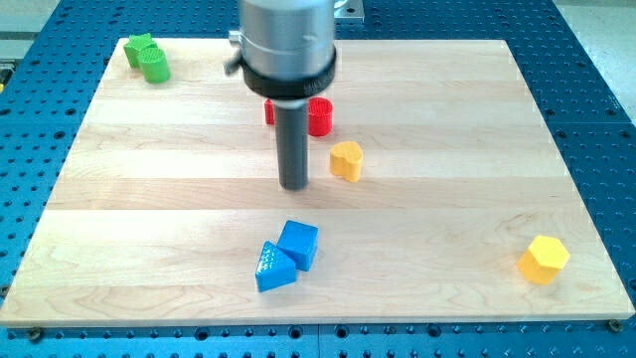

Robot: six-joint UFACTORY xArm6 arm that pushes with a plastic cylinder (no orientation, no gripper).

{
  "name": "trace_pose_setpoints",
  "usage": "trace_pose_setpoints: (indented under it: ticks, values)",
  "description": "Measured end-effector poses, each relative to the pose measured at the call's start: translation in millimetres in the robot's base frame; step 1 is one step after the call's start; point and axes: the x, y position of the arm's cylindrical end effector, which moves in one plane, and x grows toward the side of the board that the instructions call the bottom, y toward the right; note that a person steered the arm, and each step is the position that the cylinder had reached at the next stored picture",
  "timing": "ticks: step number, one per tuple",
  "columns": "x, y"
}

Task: Place the yellow hexagon to the bottom right corner of the board

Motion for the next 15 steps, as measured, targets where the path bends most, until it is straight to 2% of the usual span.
trace_pose_setpoints:
  ticks: [1,3,4,5,6,7,8,9,10,11,13,14,15]
  values:
    - [-13.7,47.5]
    - [80.1,191.6]
    - [43.3,110.6]
    - [1.9,141.2]
    - [33.5,198.9]
    - [85.6,245.0]
    - [63.7,247.6]
    - [61.5,311.9]
    - [92.0,358.2]
    - [105.9,337.4]
    - [106.2,281.0]
    - [101.0,279.0]
    - [78.5,281.0]
